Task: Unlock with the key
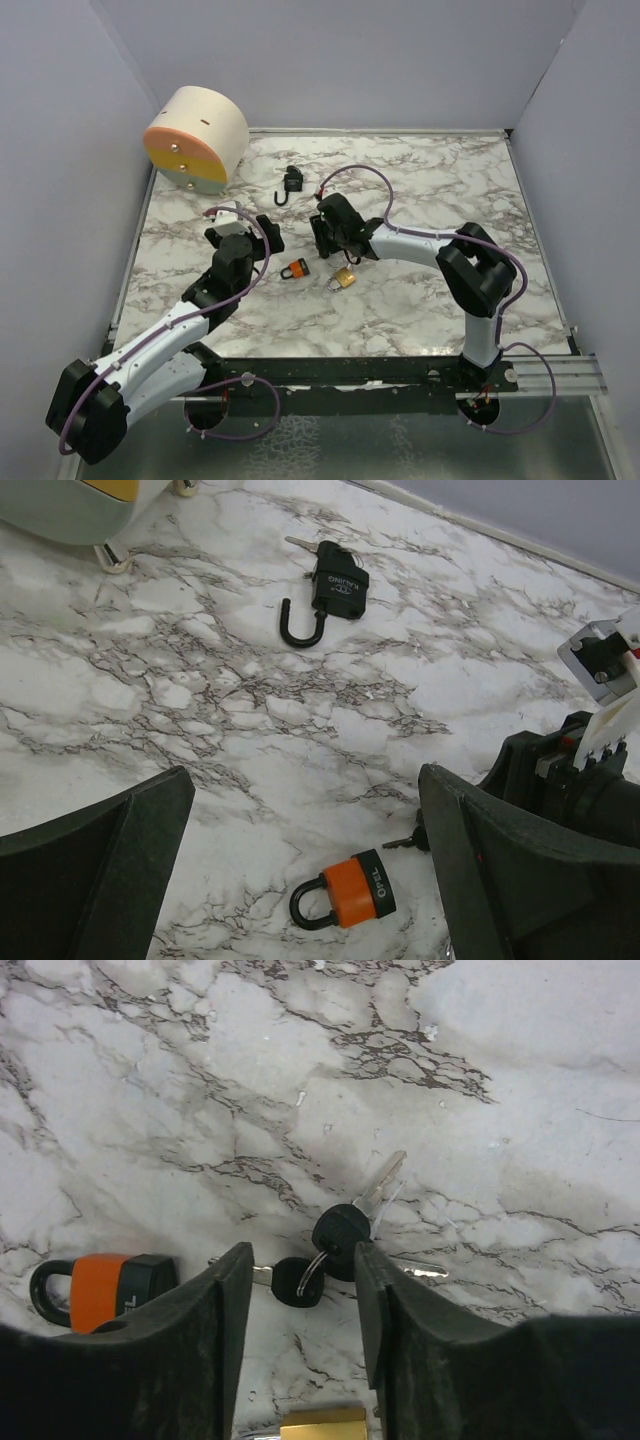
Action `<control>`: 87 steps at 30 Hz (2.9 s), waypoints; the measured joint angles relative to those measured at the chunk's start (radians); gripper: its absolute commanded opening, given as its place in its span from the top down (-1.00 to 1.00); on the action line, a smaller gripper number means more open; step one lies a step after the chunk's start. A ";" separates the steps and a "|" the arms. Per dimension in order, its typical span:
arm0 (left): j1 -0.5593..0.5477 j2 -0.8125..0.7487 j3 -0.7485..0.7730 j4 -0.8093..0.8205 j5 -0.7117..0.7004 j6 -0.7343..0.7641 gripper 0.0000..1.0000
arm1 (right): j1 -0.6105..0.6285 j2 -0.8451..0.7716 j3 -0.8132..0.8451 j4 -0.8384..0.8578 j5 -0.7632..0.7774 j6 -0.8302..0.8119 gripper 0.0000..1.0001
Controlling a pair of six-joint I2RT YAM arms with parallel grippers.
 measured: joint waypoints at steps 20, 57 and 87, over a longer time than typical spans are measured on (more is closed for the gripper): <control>0.000 -0.032 -0.029 -0.023 -0.027 0.001 -0.96 | 0.000 0.050 0.050 -0.072 0.020 0.043 0.70; 0.001 0.317 -0.032 0.437 0.369 0.082 -0.57 | -0.045 -0.316 0.004 -0.050 0.027 0.076 0.98; -0.106 0.684 0.062 1.010 0.669 0.275 -0.08 | -0.101 -0.520 -0.069 -0.063 0.026 0.105 0.98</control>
